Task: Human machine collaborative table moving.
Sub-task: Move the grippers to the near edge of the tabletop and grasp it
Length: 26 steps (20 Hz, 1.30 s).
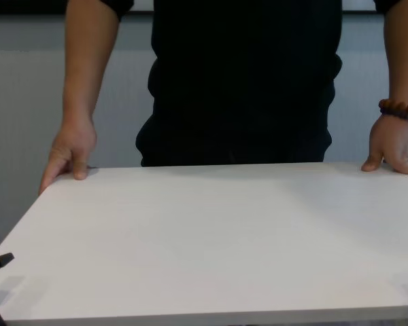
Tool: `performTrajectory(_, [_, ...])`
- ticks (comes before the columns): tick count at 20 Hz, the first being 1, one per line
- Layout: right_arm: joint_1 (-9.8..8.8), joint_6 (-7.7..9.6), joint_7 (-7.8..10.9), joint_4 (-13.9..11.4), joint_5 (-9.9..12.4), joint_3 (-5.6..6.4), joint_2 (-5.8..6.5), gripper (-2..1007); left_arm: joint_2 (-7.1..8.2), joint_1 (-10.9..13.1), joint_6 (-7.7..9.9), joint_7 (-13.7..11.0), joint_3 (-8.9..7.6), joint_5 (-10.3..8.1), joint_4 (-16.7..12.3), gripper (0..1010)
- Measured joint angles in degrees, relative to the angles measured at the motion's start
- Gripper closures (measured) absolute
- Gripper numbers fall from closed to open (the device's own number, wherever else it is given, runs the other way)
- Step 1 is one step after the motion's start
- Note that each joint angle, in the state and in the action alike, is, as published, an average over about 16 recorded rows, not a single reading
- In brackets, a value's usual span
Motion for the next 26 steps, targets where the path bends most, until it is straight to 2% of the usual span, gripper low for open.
performTrajectory(16, [0.38,0.97,0.8,0.08,-1.2,-0.37,-0.06,5,0.35,-0.34,1.41,2.29,1.34,3.97,0.56,6])
performTrajectory(26, [0.49,1.0,0.74,0.27,-1.34,-0.41,-0.08,5,0.21,-0.52,2.26,2.36,1.74,4.51,1.03,6])
